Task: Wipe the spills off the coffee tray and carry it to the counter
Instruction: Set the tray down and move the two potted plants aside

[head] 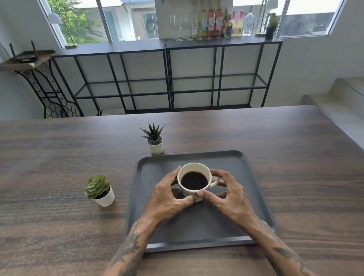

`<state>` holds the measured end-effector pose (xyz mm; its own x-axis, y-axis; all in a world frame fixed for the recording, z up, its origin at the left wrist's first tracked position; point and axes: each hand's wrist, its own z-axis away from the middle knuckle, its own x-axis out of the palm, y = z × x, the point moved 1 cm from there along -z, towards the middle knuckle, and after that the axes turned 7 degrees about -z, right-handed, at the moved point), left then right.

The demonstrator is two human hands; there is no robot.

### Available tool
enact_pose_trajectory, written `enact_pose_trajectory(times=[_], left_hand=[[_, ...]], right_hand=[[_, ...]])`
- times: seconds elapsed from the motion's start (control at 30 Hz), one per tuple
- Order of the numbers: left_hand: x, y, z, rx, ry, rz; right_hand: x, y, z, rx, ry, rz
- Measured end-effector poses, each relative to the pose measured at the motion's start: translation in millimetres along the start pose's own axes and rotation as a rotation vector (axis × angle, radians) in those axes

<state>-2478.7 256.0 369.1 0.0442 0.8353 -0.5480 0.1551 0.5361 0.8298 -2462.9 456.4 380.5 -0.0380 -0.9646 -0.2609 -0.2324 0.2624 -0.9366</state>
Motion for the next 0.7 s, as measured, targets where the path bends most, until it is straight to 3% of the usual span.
enact_pose_trajectory(times=[0.53,0.6,0.7], left_hand=[[-2,-6,3,0.023,-0.028,0.021],[-8,0,14,0.045,0.09,0.01],[-35,10,45,0.079,0.568,-0.023]], right_hand=[[0,0,3,0.012,-0.03,0.056],[-3,-6,2,0.034,-0.021,0.057],[-14,-34,-21,-0.007,0.042,0.073]])
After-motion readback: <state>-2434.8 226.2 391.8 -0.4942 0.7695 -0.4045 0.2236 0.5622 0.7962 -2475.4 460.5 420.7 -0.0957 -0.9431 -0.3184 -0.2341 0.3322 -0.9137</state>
